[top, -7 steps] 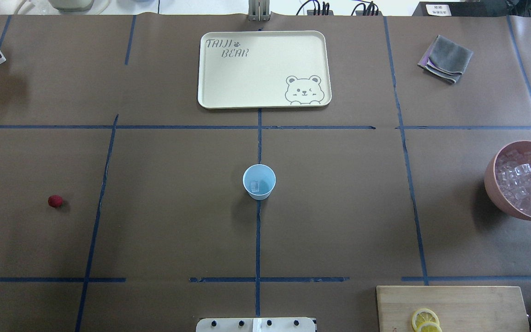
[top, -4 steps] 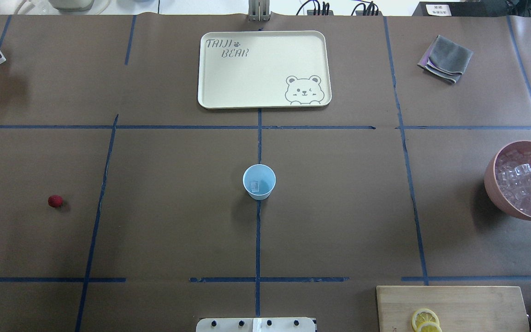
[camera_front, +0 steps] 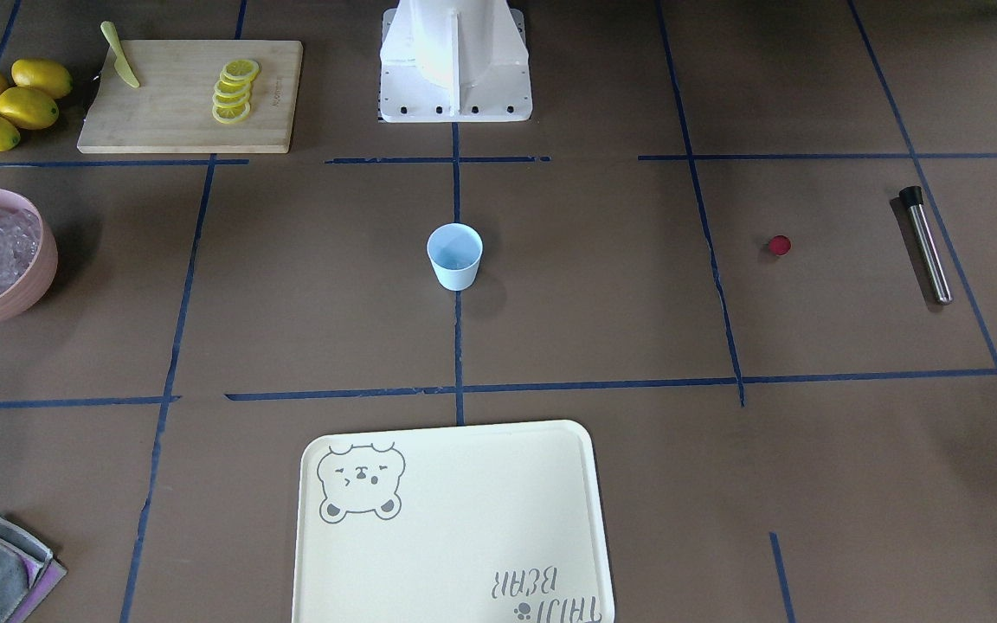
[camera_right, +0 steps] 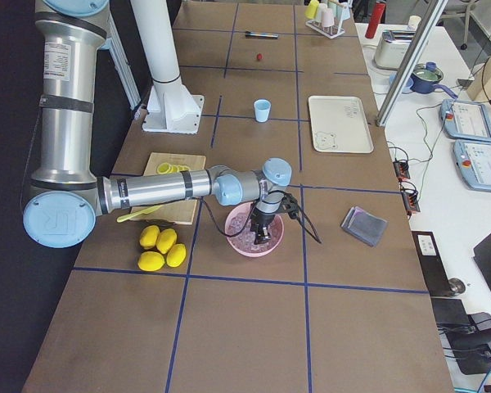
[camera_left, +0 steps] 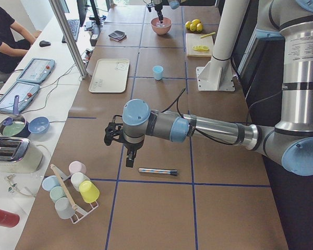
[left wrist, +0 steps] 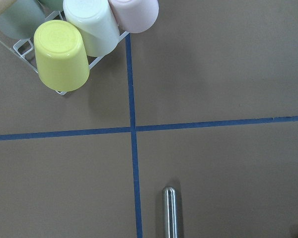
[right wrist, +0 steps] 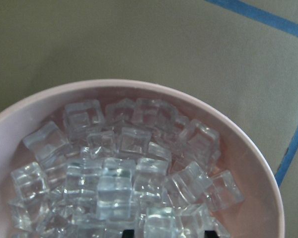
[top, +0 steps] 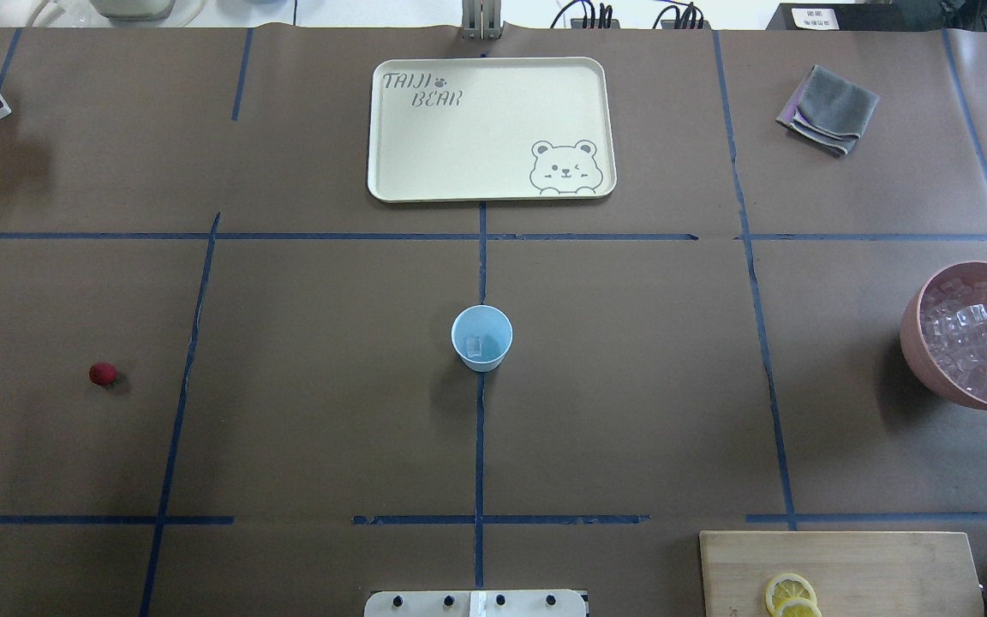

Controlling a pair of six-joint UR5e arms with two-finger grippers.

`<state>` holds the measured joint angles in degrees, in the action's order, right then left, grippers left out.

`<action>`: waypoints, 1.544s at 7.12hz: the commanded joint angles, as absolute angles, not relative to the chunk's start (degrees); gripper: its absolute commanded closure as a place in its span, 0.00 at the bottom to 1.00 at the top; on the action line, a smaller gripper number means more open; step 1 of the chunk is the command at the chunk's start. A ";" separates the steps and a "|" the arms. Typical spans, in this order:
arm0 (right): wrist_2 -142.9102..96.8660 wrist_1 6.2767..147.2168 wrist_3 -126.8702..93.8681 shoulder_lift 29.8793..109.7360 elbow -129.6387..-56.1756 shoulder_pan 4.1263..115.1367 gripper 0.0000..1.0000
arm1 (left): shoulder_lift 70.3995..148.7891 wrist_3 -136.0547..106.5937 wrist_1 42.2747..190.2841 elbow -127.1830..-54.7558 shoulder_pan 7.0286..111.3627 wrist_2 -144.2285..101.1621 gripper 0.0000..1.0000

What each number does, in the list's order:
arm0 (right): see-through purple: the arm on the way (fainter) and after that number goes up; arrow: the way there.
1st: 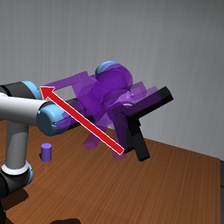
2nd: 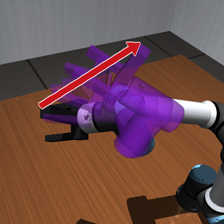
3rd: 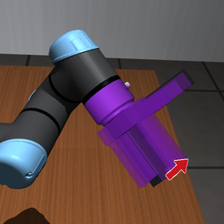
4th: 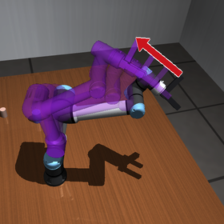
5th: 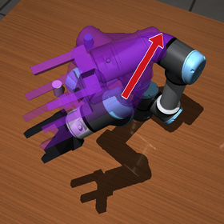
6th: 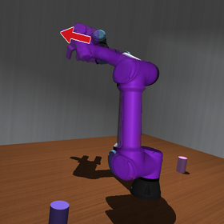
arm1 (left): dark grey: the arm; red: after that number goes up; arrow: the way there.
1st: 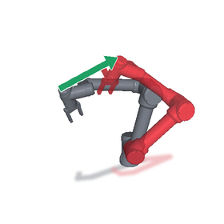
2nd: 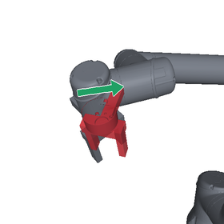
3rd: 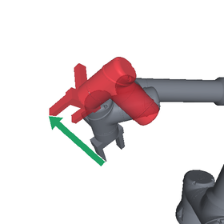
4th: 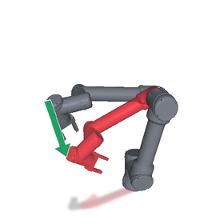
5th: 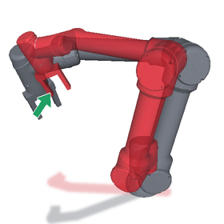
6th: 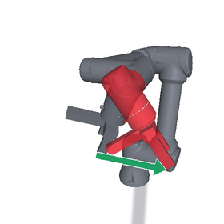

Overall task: Mash ice and strawberries in cup
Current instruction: 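Lower the right gripper into the bowl and grasp another ice cube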

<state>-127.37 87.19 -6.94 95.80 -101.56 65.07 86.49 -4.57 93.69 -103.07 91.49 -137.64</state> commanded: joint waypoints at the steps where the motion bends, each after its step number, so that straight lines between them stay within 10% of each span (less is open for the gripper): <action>1: -127.53 87.19 -6.94 95.80 -101.60 65.04 0.61 | 86.48 -4.57 93.69 -103.01 91.49 -137.64 0.00; 4: -127.62 87.10 -6.77 95.80 -102.04 64.60 1.00 | 86.48 -4.57 93.60 -103.10 91.49 -137.72 0.00; 11: -128.49 101.49 -8.51 90.66 -118.57 68.03 1.00 | 86.48 -4.75 93.60 -103.10 91.49 -137.81 0.00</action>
